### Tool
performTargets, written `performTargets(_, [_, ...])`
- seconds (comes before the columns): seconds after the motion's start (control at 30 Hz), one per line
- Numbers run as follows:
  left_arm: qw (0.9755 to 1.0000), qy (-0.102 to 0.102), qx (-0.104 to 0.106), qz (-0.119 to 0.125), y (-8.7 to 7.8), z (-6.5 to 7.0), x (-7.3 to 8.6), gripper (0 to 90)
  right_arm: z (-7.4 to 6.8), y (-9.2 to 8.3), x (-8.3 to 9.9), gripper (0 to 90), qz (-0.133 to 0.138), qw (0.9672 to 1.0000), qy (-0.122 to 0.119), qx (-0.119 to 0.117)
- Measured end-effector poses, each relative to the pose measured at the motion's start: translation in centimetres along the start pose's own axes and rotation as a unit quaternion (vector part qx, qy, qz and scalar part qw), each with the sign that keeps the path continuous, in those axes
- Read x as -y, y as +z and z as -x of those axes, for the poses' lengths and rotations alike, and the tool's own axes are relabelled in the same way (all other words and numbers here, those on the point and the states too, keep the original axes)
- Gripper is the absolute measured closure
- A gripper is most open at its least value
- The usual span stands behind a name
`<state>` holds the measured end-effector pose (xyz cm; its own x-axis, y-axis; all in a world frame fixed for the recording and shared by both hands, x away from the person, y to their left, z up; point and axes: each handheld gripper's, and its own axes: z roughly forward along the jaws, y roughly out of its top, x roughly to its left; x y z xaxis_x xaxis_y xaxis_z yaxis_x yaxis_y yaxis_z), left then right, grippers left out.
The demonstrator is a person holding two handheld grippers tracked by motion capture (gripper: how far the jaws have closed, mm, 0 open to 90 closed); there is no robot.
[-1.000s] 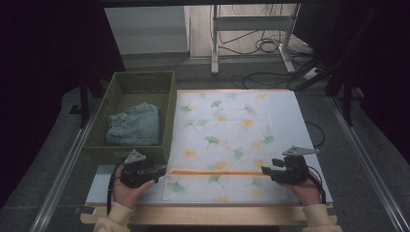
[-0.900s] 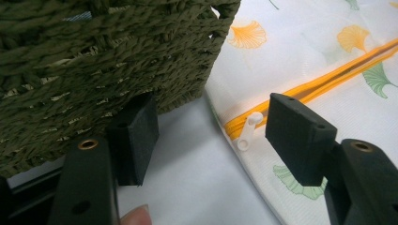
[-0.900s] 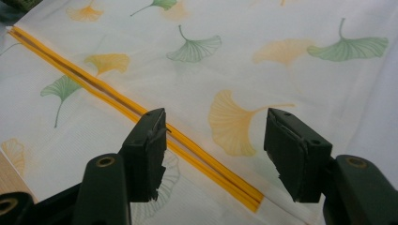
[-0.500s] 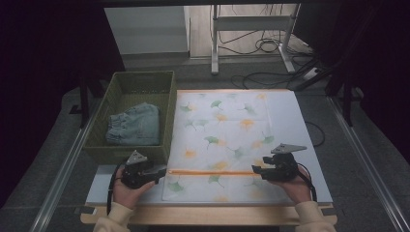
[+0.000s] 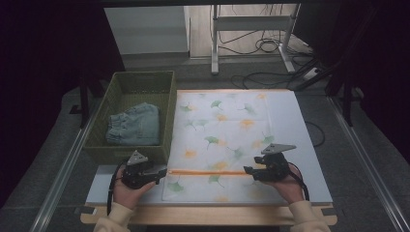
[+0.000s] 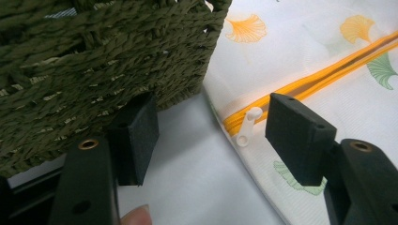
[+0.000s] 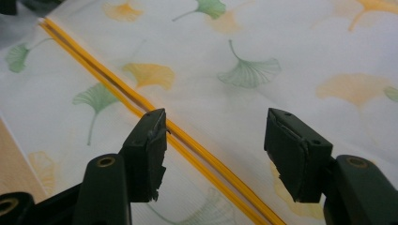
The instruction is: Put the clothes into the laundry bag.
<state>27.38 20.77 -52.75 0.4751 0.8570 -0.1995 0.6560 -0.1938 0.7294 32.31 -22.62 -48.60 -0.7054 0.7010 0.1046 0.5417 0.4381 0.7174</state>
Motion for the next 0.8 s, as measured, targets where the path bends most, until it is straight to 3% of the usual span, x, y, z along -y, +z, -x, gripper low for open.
performTargets(0.4, [1.0,0.001,0.0,-0.005,0.2,0.1,0.1,34.3,-0.9,1.9,-0.8,37.0,-0.016,0.9997,-0.016,-0.004])
performTargets(0.8, [1.0,-0.001,0.003,-0.004,0.2,0.1,0.1,34.2,-2.1,4.5,-1.9,33.6,-0.047,0.9975,-0.052,-0.005])
